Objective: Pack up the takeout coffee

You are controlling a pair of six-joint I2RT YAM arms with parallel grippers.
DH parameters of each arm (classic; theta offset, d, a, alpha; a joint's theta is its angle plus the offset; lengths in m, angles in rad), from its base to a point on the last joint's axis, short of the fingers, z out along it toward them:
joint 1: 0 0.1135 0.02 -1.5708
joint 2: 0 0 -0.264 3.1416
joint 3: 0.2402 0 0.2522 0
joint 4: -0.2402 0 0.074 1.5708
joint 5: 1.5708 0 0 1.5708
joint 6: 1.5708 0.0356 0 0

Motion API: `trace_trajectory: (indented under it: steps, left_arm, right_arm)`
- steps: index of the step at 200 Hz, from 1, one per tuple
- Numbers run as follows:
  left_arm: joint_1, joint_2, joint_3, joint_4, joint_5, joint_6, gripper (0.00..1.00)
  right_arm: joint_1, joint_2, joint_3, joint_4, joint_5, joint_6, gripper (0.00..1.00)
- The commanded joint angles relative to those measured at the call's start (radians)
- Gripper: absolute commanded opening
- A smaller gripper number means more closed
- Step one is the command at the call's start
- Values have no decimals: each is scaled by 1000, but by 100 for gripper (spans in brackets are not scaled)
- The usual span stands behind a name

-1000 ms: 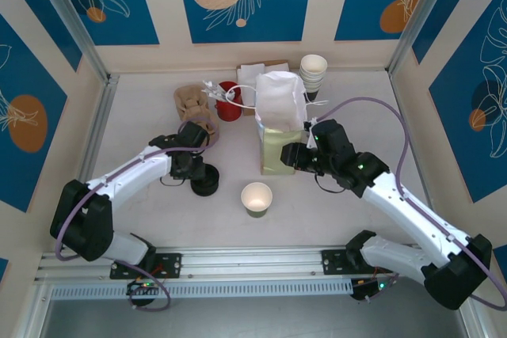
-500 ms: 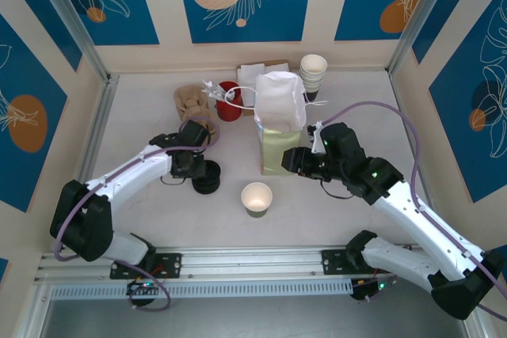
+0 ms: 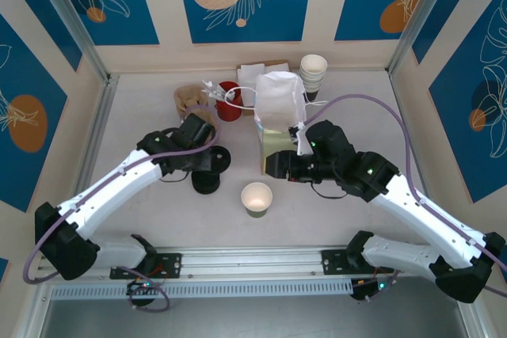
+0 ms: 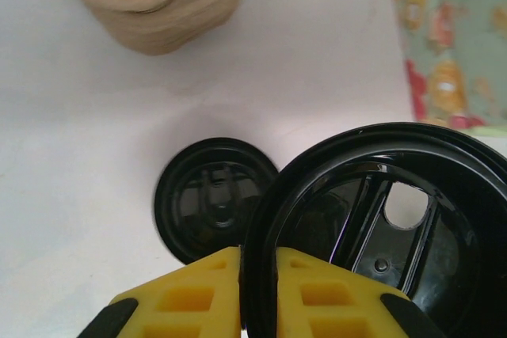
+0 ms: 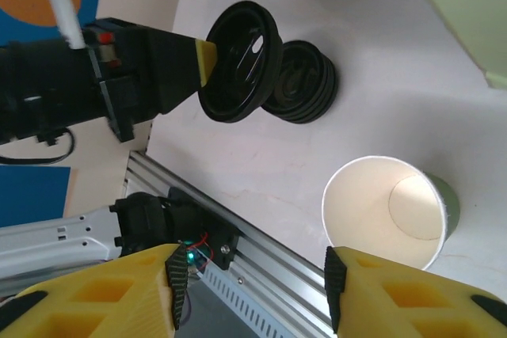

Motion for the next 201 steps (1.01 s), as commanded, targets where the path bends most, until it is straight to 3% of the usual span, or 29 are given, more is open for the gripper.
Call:
trace_trajectory:
  steps: [1, 46, 130, 201]
  left_arm:
    - [-67, -7, 50, -54, -20, -36, 15]
    - [-152, 27, 85, -8, 9, -52, 14]
    - [-246, 95, 146, 70, 66, -46, 14]
    - [-263, 108, 161, 85, 73, -39, 14]
  right_arm:
    - [27, 30, 32, -25, 32, 20, 53]
    - [19, 48, 32, -59, 73, 55, 60]
    - [-9, 40, -22, -37, 103, 89, 61]
    - [-53, 75, -59, -9, 68, 85, 51]
